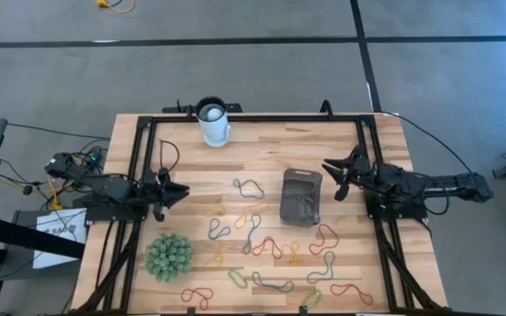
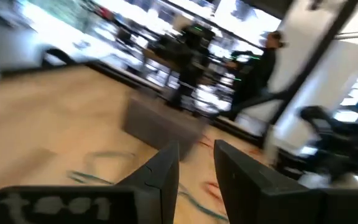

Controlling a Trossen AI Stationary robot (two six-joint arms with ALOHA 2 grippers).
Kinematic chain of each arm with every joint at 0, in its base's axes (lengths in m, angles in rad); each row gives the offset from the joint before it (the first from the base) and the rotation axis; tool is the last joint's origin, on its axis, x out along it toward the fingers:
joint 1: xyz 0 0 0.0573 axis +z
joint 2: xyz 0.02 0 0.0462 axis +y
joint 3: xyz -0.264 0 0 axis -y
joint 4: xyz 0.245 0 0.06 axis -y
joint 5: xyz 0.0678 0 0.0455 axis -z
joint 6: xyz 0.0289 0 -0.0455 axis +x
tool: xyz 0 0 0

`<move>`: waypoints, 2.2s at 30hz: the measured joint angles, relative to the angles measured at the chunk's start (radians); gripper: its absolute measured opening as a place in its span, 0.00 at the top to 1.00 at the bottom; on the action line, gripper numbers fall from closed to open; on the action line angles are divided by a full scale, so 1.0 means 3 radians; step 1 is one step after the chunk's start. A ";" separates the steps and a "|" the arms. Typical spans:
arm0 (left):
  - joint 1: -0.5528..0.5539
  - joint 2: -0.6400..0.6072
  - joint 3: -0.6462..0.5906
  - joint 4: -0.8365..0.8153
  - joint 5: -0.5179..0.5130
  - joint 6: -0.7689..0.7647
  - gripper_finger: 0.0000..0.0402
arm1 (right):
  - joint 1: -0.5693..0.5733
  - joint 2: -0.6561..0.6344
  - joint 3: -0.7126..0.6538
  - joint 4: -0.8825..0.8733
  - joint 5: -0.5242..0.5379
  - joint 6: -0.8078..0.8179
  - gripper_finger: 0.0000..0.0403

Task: Pick and place items into bin
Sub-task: Put the red rubber band into the black bin

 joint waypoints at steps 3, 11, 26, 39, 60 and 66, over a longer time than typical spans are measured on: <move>0.0001 -0.0001 -0.0001 0.0001 -0.0268 0.0124 0.77 | -0.0012 0.0024 0.0000 -0.0098 -0.0007 0.0273 0.80; 0.0001 -0.0001 -0.0004 0.0000 -0.0767 0.0088 0.77 | 0.0165 0.0025 0.0473 -0.1225 0.0355 0.0361 0.80; 0.0001 0.0010 -0.0008 0.0001 -0.0740 -0.0061 0.77 | 0.1216 0.1961 0.1815 -0.2758 -0.0025 0.2466 0.80; 0.0001 0.0011 -0.0010 -0.0022 -0.0742 -0.0068 0.77 | 0.2039 0.4051 0.2475 -0.3744 -0.0737 0.4178 0.80; 0.0001 0.0011 -0.0013 -0.0024 -0.0744 0.0075 0.77 | 0.2150 0.4553 0.2609 -0.3537 -0.1069 0.4349 0.80; 0.0001 0.0011 -0.0013 -0.0025 -0.0746 0.0078 0.77 | 0.2150 0.4552 0.2425 -0.3152 -0.1064 0.4378 0.80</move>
